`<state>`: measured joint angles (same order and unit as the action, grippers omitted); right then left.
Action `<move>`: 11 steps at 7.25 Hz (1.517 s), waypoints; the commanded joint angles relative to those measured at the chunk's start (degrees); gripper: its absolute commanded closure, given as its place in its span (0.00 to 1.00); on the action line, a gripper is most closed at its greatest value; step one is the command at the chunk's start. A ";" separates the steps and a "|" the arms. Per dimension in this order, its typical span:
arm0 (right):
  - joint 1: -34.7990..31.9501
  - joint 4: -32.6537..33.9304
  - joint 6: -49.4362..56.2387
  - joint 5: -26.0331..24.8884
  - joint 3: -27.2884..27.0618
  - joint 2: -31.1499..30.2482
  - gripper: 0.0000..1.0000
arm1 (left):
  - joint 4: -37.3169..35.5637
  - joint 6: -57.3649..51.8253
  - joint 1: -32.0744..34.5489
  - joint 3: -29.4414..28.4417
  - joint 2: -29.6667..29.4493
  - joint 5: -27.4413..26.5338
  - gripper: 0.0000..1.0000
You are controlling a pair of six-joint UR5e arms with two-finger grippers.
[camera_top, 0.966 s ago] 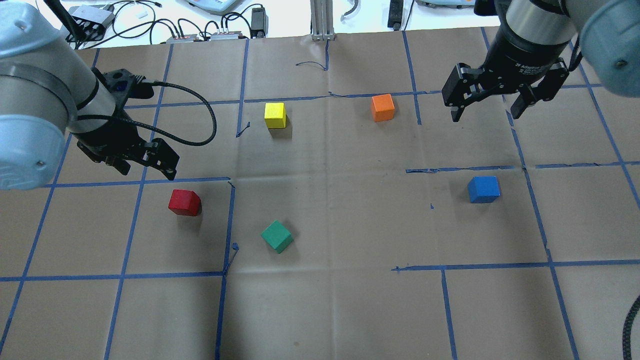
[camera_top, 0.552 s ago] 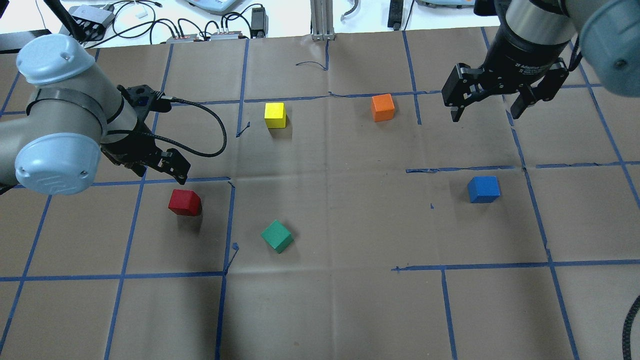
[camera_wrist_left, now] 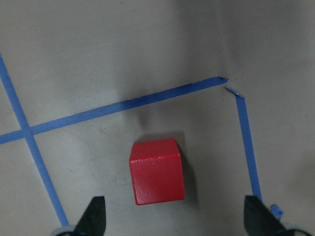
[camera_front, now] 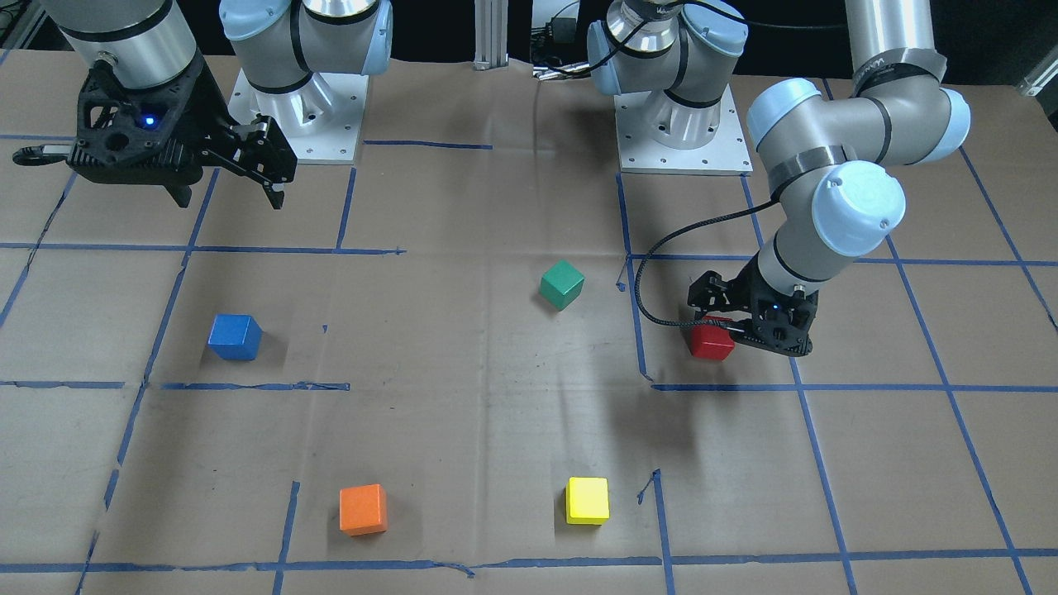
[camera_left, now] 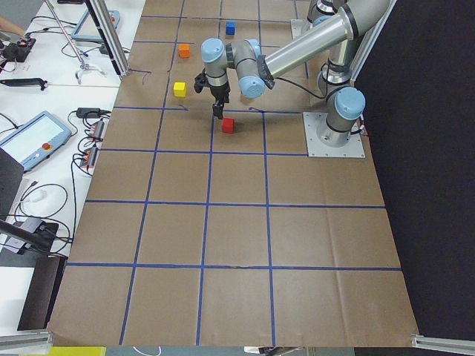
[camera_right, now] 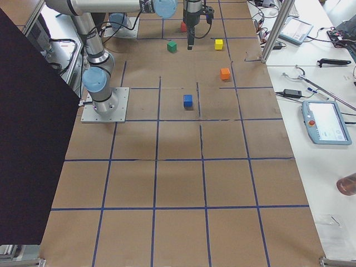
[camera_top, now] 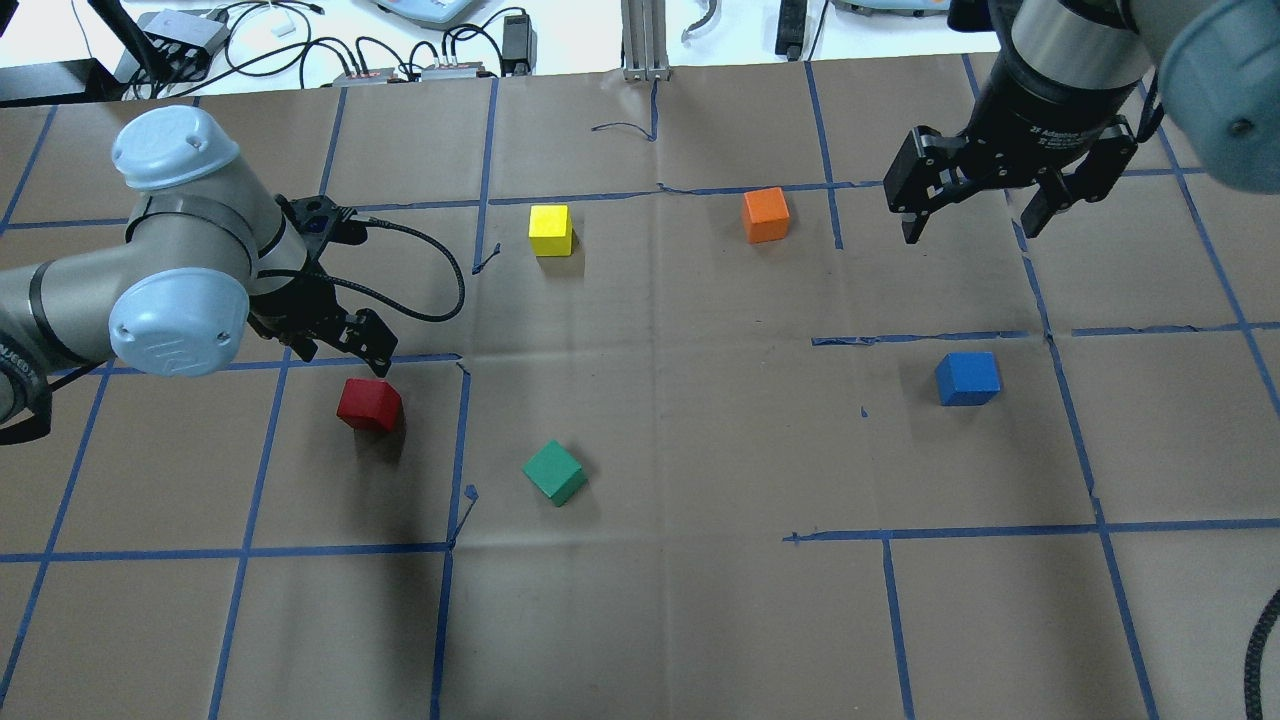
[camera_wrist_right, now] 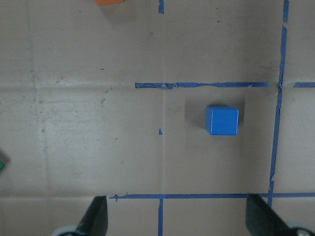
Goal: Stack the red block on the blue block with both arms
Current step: 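Lower the left gripper and close it on the red cube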
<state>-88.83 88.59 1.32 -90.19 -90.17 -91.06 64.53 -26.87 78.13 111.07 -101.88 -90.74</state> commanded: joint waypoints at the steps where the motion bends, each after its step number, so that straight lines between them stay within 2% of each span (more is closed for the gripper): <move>1: -0.03 0.00 0.00 0.02 0.00 0.01 0.00 | -0.89 -1.70 -3.06 2.20 -2.79 0.47 0.00; 3: 0.06 0.00 0.00 0.02 0.00 -0.08 0.00 | -9.39 -1.43 -3.07 5.47 -3.41 0.65 0.00; 11: -0.03 0.09 0.00 0.02 0.00 -0.08 0.00 | -9.34 1.81 -2.28 5.56 -5.26 1.44 0.00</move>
<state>-88.84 88.65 1.32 -90.18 -90.18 -91.13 54.99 -25.55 75.81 116.60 -106.83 -89.31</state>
